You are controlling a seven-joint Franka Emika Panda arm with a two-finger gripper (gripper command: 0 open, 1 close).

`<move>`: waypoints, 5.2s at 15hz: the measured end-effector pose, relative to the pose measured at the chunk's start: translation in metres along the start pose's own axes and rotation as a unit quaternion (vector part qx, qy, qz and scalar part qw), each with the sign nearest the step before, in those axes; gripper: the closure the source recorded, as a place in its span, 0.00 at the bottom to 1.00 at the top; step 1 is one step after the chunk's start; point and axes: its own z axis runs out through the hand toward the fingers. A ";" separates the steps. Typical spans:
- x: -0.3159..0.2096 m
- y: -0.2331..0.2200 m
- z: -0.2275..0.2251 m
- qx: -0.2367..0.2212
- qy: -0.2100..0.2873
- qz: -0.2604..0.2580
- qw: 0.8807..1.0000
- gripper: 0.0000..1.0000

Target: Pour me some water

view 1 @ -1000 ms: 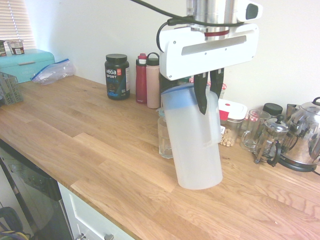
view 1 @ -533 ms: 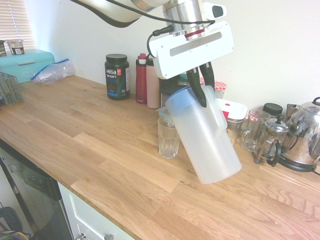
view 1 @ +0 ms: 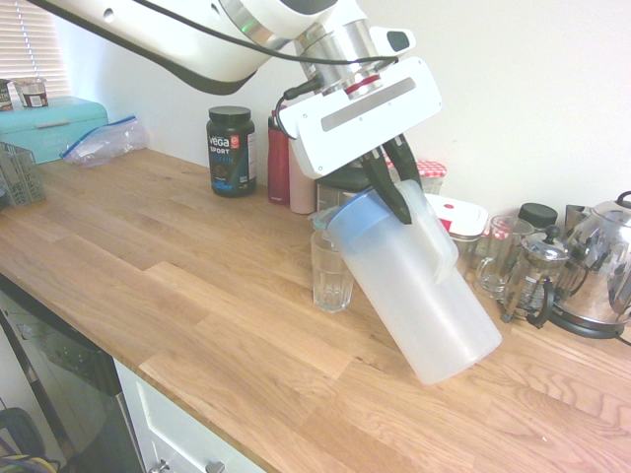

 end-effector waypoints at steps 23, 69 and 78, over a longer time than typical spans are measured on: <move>-0.148 0.113 -0.052 0.222 0.130 0.273 0.927 1.00; 0.101 -0.347 -0.195 0.231 0.173 0.591 0.754 1.00; 0.090 -0.342 -0.181 0.221 0.169 0.613 0.739 0.00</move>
